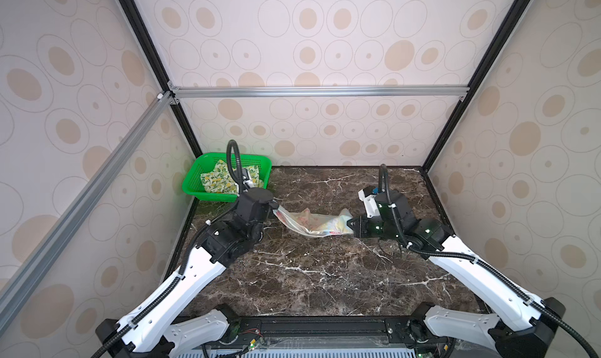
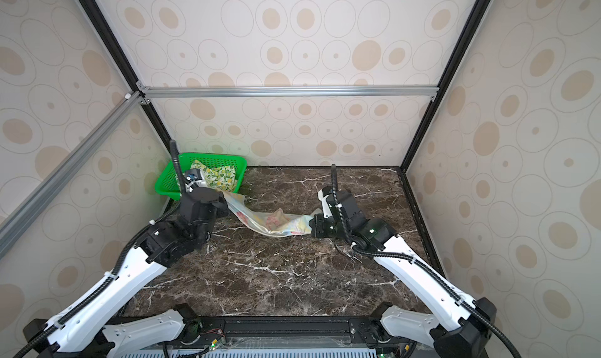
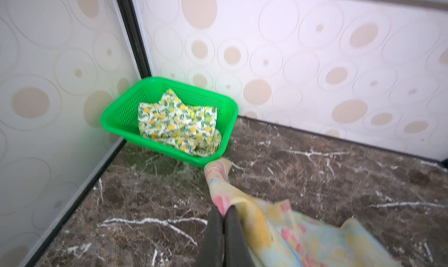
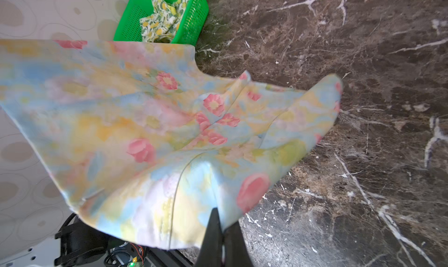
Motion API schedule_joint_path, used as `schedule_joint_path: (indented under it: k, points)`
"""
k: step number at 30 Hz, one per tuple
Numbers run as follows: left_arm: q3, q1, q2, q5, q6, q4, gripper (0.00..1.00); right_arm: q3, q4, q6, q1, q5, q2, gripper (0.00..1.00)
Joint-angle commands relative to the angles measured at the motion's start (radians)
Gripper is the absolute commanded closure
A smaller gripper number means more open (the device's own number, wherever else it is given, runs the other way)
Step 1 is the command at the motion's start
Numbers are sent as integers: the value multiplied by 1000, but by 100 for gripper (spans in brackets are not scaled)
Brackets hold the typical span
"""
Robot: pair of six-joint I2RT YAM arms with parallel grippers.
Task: Fold and stack skirts
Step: Flatten out the skirt at the center of the table.
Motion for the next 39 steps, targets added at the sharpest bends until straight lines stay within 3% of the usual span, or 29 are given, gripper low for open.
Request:
schedule_joint_path:
  k: [1,5,10,14,19,26,32,36,37,38,39]
  points:
    - [113,6,-27,-148,128,-33,100,23,-97,-5,7,-56,-48,100]
    - [205,7,-10,-168,270,104,100,-31,-8,108,61,-134,-100,100]
    - [300,8,145,-96,388,239,100,-193,188,295,137,-153,-141,100]
    - [293,7,297,38,380,375,100,-352,293,427,150,-109,-178,100]
    - [353,6,555,213,317,475,100,-506,292,547,150,67,-264,100]
    - [625,-28,985,394,240,501,100,-656,270,608,149,244,-321,100]
    - [898,-91,1289,453,217,476,100,-701,216,626,150,278,-294,100]
    - [917,-109,1356,547,168,520,100,-737,231,638,150,243,-277,100]
    - [911,-108,1359,577,156,525,100,-737,228,636,151,237,-272,96]
    - [903,-108,1357,608,142,519,95,-731,226,622,151,231,-266,84]
    - [886,-107,1341,617,129,503,69,-715,213,601,151,230,-260,71]
